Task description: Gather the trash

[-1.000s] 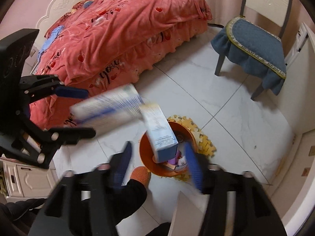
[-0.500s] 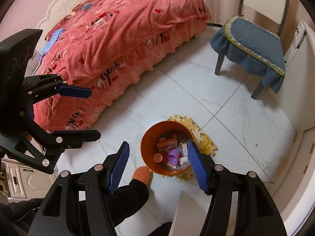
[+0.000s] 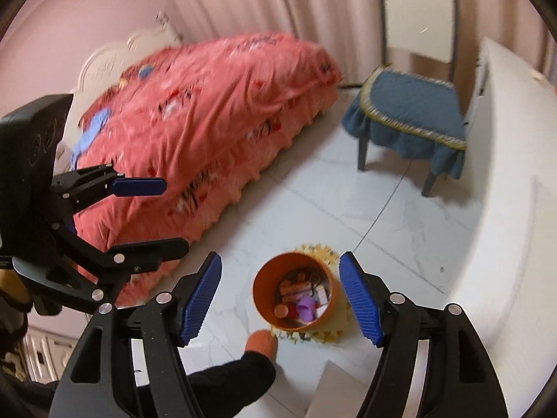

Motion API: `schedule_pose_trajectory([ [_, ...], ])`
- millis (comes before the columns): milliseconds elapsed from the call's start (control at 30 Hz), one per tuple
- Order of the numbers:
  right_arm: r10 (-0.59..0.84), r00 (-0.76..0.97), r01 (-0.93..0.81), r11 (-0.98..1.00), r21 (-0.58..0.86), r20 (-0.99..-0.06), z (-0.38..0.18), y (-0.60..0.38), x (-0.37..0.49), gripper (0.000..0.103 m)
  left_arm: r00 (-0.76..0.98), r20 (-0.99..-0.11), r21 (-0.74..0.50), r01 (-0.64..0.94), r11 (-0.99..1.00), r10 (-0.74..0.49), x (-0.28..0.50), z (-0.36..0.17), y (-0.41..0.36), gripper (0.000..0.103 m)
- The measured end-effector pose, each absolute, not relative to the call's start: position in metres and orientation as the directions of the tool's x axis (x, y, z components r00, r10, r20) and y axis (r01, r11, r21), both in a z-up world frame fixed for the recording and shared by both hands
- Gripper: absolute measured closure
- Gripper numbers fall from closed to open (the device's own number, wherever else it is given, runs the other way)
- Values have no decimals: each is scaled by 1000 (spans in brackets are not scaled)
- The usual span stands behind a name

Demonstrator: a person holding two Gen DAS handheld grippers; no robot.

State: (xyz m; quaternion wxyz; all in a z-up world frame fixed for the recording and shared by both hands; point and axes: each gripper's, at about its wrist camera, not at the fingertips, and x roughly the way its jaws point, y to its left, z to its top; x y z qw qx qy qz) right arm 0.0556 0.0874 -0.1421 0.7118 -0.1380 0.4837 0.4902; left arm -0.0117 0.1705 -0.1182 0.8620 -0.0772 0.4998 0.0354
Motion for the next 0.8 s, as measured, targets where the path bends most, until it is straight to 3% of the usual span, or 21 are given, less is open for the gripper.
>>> schedule_pose_trajectory([
  [300, 613, 226, -759, 598, 257, -757, -75, -6, 61, 23, 601, -799, -71, -50, 996, -26, -1, -66, 108, 18],
  [400, 618, 286, -719, 644, 262, -733, -59, -39, 61, 15, 630, -777, -64, -50, 997, -18, 1, -52, 95, 9],
  [533, 601, 367, -655, 709, 262, -709, -40, -78, 60, 6, 656, -754, -80, -46, 996, -30, 4, -39, 78, 9],
  [800, 545, 525, -510, 817, 271, -654, -19, -143, 55, 5, 708, -706, -55, -82, 995, 19, 7, -18, 38, 6],
])
